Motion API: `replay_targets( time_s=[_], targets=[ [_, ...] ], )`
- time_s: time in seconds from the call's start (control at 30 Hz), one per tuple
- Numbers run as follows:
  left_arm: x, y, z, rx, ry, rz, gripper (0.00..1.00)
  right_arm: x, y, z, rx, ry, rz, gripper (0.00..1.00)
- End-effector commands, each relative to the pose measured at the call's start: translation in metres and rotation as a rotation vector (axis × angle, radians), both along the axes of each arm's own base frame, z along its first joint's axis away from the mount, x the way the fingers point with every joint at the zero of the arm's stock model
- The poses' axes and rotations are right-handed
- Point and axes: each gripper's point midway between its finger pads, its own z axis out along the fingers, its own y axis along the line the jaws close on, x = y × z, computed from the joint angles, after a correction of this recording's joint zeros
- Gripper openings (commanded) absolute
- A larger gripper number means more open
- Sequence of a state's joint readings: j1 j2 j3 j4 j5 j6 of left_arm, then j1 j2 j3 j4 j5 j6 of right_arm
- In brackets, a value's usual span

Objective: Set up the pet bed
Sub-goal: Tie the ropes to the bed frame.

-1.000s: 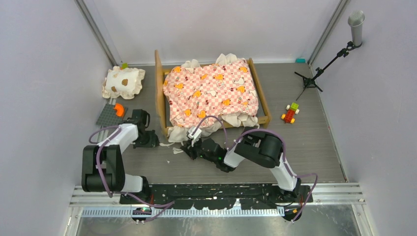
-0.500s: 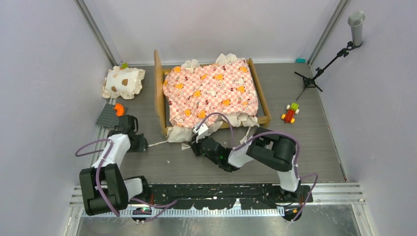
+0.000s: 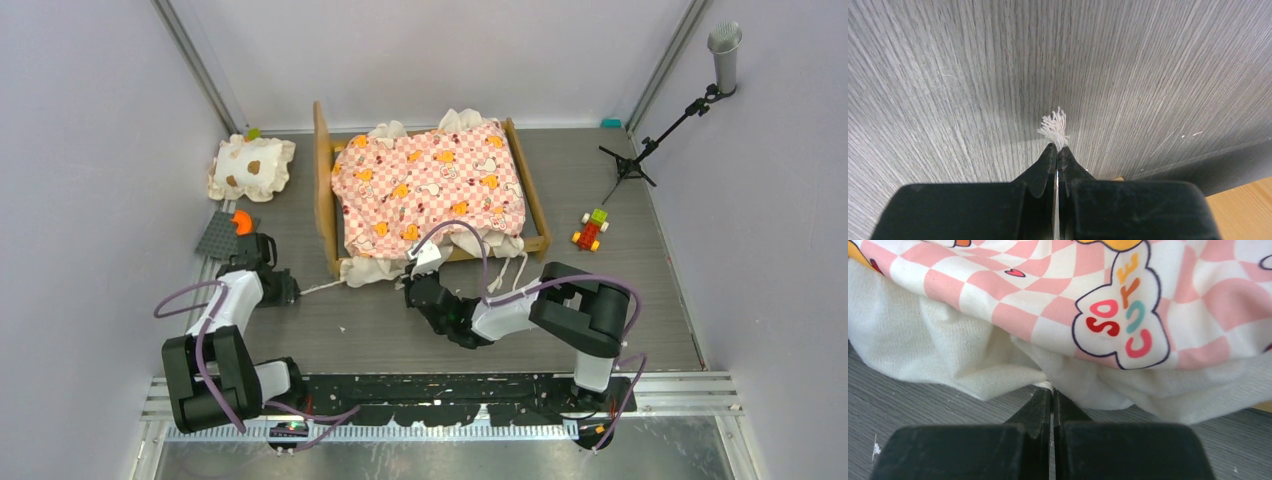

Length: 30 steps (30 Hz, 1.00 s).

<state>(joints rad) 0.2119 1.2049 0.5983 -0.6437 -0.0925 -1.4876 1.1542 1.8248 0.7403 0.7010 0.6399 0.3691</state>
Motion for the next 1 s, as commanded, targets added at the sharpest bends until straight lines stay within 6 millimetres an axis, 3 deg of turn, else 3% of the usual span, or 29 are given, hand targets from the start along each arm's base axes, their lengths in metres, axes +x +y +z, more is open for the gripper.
replay_targets(
  time_s=[0.0,0.17,0.2,0.27,0.37,0.47,0.63,0.7,0.83,0.93,0.97],
  targets=[
    [-0.006,0.041,0.001,0.134,0.020,0.100,0.00,0.020,-0.052,0.013,-0.048,-0.060,-0.242,0.01],
    [-0.008,0.047,0.000,0.126,0.017,0.118,0.00,0.019,-0.053,0.015,-0.054,-0.061,-0.241,0.01],
    [-0.007,0.046,-0.001,0.123,0.013,0.113,0.00,0.018,-0.049,0.014,-0.051,-0.056,-0.220,0.04],
    [-0.005,0.042,0.000,0.108,0.009,0.076,0.01,0.016,-0.038,0.014,-0.057,-0.047,-0.160,0.29],
    [-0.006,0.034,0.002,0.074,0.012,0.026,0.13,0.010,-0.026,0.016,-0.078,-0.027,-0.084,0.52],
    [-0.010,0.025,0.009,0.051,0.009,-0.031,0.31,0.004,-0.025,0.026,-0.078,-0.013,-0.044,0.60],
    [-0.023,0.019,0.029,0.067,-0.021,-0.084,0.52,-0.016,-0.026,0.050,-0.047,0.041,0.034,0.70],
    [-0.026,0.019,0.038,0.091,-0.042,-0.114,0.64,-0.024,-0.029,0.060,-0.030,0.080,0.041,0.73],
    [-0.025,0.023,0.054,0.157,-0.097,-0.179,0.70,-0.032,-0.048,0.086,-0.052,0.183,-0.036,0.78],
    [-0.015,0.019,0.065,0.174,-0.160,-0.265,0.72,-0.032,-0.073,0.111,-0.146,0.244,-0.125,0.98],
    [-0.014,0.016,0.066,0.169,-0.164,-0.297,0.72,-0.027,-0.076,0.121,-0.153,0.245,-0.128,0.99]
  ],
)
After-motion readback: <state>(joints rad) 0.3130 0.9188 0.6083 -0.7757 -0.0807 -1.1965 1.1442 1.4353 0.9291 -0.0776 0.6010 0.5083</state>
